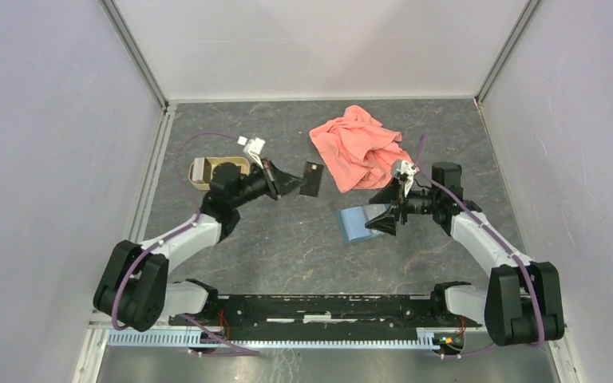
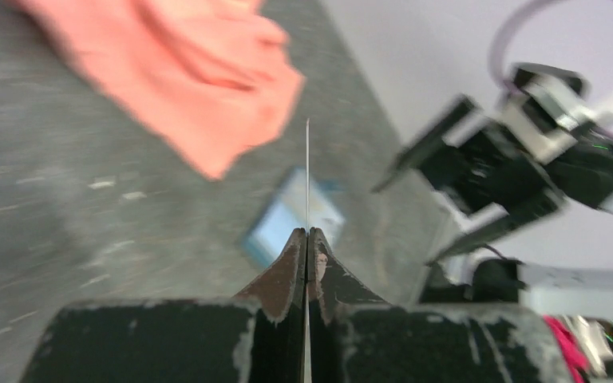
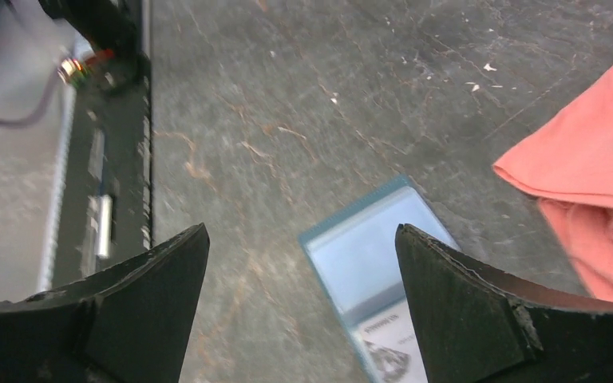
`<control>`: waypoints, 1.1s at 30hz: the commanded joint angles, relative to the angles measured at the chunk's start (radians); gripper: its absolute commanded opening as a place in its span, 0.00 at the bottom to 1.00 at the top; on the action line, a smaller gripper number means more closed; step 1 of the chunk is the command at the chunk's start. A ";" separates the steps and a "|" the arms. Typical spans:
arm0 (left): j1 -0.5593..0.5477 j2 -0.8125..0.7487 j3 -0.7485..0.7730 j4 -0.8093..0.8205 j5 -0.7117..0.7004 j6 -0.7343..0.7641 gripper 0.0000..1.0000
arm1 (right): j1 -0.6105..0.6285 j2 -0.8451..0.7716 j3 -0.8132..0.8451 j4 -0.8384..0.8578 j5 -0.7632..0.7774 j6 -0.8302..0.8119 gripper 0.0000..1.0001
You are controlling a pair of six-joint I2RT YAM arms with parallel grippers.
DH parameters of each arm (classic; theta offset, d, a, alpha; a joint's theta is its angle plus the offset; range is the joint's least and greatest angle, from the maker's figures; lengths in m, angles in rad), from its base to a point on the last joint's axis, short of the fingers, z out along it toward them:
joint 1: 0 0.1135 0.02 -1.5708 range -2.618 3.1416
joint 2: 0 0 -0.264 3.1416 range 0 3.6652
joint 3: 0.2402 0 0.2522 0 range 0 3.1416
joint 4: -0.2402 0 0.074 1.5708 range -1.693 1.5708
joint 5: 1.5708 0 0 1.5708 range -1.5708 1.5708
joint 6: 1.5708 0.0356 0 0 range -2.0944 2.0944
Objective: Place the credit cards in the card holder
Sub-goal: Pick up the credit card from the storage box.
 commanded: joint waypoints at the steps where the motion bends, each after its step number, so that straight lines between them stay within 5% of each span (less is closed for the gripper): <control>1: -0.140 0.011 -0.057 0.479 -0.132 -0.199 0.02 | -0.004 -0.054 -0.107 0.546 -0.036 0.592 0.93; 8: -0.258 0.269 -0.128 0.968 -0.243 -0.424 0.02 | -0.004 -0.037 -0.130 0.765 -0.030 0.924 0.91; 14: -0.337 0.460 -0.100 1.140 -0.280 -0.507 0.02 | -0.002 -0.049 -0.182 0.942 0.001 1.088 0.89; 26: -0.444 0.551 -0.038 1.145 -0.316 -0.500 0.02 | -0.005 0.044 -0.206 0.993 0.060 1.196 0.82; 33: -0.468 0.566 -0.026 1.145 -0.336 -0.494 0.02 | -0.004 0.061 -0.218 1.033 0.061 1.239 0.49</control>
